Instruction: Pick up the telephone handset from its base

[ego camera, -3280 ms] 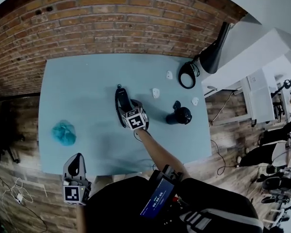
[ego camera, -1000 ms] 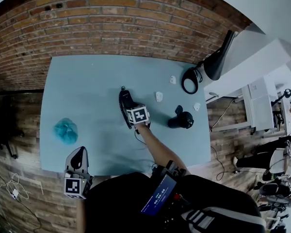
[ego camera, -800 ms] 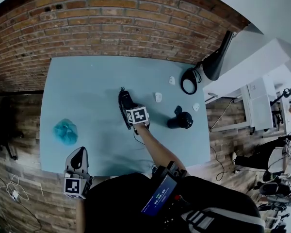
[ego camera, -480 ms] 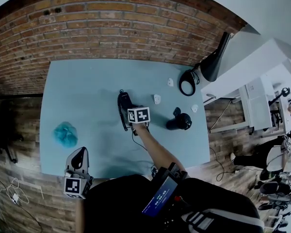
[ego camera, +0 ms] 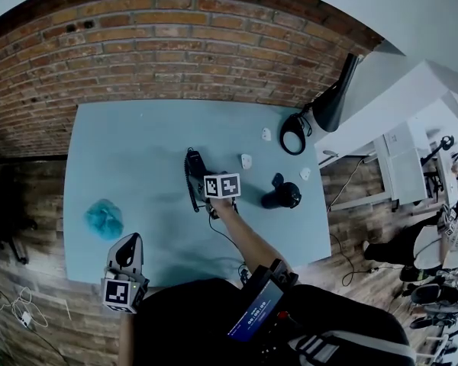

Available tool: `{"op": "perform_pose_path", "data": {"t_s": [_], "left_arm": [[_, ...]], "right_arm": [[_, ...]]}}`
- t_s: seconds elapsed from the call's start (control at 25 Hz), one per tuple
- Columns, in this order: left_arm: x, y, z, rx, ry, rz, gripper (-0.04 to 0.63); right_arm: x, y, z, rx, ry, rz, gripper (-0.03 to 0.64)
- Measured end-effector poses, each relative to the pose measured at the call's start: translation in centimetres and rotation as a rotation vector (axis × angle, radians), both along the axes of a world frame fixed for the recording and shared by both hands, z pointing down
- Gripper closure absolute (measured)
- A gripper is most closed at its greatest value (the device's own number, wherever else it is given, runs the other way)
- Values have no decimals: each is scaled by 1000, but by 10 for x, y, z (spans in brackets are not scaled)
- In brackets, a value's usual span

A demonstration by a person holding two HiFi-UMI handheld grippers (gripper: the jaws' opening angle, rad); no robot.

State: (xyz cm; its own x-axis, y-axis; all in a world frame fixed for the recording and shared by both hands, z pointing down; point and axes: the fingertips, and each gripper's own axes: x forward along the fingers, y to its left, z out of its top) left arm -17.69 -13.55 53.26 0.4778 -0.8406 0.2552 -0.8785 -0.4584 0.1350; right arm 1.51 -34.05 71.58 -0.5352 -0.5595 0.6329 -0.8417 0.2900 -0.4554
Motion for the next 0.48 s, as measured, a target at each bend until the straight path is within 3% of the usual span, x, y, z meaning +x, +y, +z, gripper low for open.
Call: {"op": "perform_pose_path", "data": {"t_s": [0.48], "left_arm": [[3, -11, 3, -11, 3, 33, 597]], "right_arm": [[1, -16, -48, 81, -185, 47, 366]]}}
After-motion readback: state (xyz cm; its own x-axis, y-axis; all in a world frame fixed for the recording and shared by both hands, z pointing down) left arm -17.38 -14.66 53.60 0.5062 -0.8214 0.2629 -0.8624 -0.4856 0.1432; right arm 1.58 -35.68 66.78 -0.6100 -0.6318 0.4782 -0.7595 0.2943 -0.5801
